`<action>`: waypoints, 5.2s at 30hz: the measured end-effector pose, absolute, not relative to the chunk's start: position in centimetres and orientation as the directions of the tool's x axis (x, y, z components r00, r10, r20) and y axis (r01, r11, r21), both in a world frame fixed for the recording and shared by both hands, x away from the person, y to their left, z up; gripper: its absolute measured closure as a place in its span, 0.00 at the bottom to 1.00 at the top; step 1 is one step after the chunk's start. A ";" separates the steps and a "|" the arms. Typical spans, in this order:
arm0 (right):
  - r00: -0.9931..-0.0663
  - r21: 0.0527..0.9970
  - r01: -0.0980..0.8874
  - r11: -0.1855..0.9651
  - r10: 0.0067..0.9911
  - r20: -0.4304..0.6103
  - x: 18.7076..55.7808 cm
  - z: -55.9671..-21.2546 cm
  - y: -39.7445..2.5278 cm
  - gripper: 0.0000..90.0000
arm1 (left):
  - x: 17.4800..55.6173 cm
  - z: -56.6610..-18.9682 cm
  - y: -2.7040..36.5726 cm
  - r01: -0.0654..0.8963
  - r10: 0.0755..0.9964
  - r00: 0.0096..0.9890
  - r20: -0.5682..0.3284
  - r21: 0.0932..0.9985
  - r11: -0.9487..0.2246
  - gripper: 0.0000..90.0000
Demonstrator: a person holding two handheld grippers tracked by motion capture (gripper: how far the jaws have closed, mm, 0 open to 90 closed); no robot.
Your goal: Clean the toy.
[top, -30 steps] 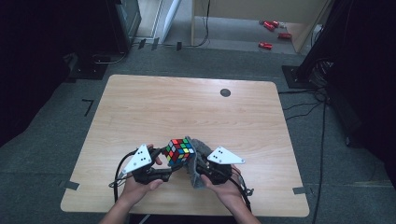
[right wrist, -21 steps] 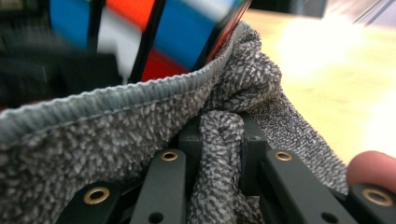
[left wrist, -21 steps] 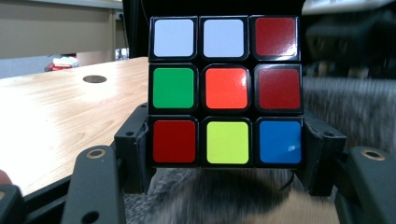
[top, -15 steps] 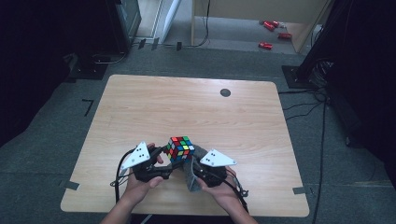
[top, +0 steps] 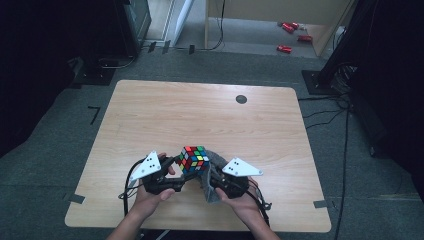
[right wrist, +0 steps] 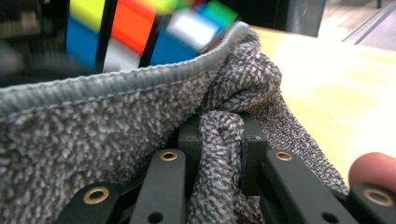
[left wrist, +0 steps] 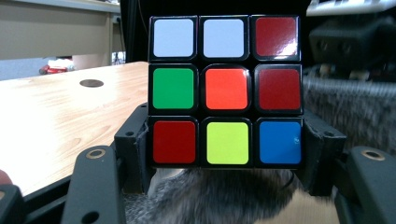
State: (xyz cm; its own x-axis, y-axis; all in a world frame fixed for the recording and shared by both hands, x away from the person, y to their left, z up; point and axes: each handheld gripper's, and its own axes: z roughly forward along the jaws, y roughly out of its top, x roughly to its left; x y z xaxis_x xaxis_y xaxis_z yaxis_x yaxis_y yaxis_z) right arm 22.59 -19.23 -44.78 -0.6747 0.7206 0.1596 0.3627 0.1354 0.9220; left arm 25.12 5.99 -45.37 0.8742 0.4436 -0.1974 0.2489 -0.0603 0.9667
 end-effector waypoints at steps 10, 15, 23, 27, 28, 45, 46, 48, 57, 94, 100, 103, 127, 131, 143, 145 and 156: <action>-0.698 0.922 0.358 0.145 0.698 0.161 22.1 -45.4 -18.6 0.85 | 25.8 -45.0 6.8 0.298 0.440 0.853 -0.279 0.954 0.028 0.39; -0.718 0.899 0.429 0.092 0.638 0.278 21.7 -46.3 -16.1 0.85 | 25.6 -45.3 6.0 0.337 0.434 0.830 -0.351 0.935 0.112 0.39; -0.592 0.838 0.525 -0.148 0.644 0.485 22.2 -46.9 -17.2 0.86 | 25.3 -45.6 5.5 0.322 0.458 0.823 -0.338 0.940 0.114 0.39; -0.528 0.811 0.534 -0.238 0.656 0.540 22.7 -47.1 -18.9 0.86 | 25.5 -45.5 6.1 0.325 0.474 0.810 -0.345 0.937 0.128 0.39; -0.528 0.811 0.534 -0.238 0.656 0.540 22.7 -47.1 -18.9 0.86 | 25.6 -45.6 6.2 0.330 0.474 0.807 -0.352 0.935 0.132 0.39; -0.563 0.950 0.304 0.076 0.819 0.114 22.1 -45.7 -18.9 0.85 | 25.8 -45.4 7.2 0.315 0.506 0.793 -0.341 0.939 0.139 0.39; -0.547 0.958 0.245 0.149 0.837 0.010 22.0 -45.6 -19.1 0.85 | 25.9 -45.5 7.4 0.317 0.512 0.787 -0.343 0.938 0.142 0.39; -0.549 0.951 0.198 0.236 0.831 -0.092 22.2 -45.7 -19.5 0.83 | 26.1 -45.5 7.7 0.320 0.522 0.780 -0.344 0.937 0.140 0.39; -0.724 0.788 0.410 0.459 0.690 -0.025 25.0 -48.8 -20.7 0.39 | 26.4 -46.3 7.6 0.335 0.533 0.780 -0.328 0.938 0.087 0.39; -0.629 0.912 0.361 0.197 0.773 0.082 24.0 -43.6 -23.8 0.78 | 25.6 -47.9 4.8 0.292 0.518 0.838 -0.171 0.943 -0.161 0.39; -0.680 0.956 0.281 0.090 0.721 0.133 21.8 -40.4 -22.1 0.77 | 24.3 -48.0 2.8 0.200 0.479 0.877 -0.040 0.937 -0.288 0.39; -0.700 0.949 0.295 0.108 0.701 0.138 21.7 -40.9 -21.2 0.77 | 23.6 -47.9 2.2 0.170 0.463 0.886 -0.015 0.941 -0.294 0.39; -0.628 0.937 0.344 0.064 0.757 0.179 22.2 -42.6 -21.2 0.74 | 23.5 -47.4 2.9 0.165 0.423 0.905 -0.055 0.959 -0.229 0.39; -0.572 0.922 0.383 0.058 0.799 0.187 22.9 -43.7 -22.2 0.75 | 23.7 -47.2 3.5 0.161 0.430 0.901 -0.059 0.965 -0.205 0.39; -0.635 0.947 0.314 0.071 0.757 0.154 21.2 -41.8 -20.4 0.75 | 23.5 -47.4 3.0 0.166 0.417 0.907 -0.058 0.960 -0.227 0.39; -0.612 0.940 0.335 0.067 0.774 0.163 21.8 -42.3 -21.0 0.75 | 23.5 -47.2 3.3 0.165 0.416 0.907 -0.067 0.965 -0.204 0.39; -0.639 0.951 0.296 0.086 0.758 0.130 20.8 -41.3 -20.1 0.76 | 23.5 -47.3 3.0 0.173 0.427 0.902 -0.064 0.960 -0.221 0.39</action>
State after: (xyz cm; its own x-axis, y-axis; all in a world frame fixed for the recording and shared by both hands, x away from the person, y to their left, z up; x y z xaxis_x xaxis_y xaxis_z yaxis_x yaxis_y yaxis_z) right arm 20.83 -20.12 -41.32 -0.6389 0.7582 0.1302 0.2963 0.0863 0.9512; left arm 23.49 2.99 -47.34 0.9020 0.4270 -0.0641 0.1727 -0.2207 0.9599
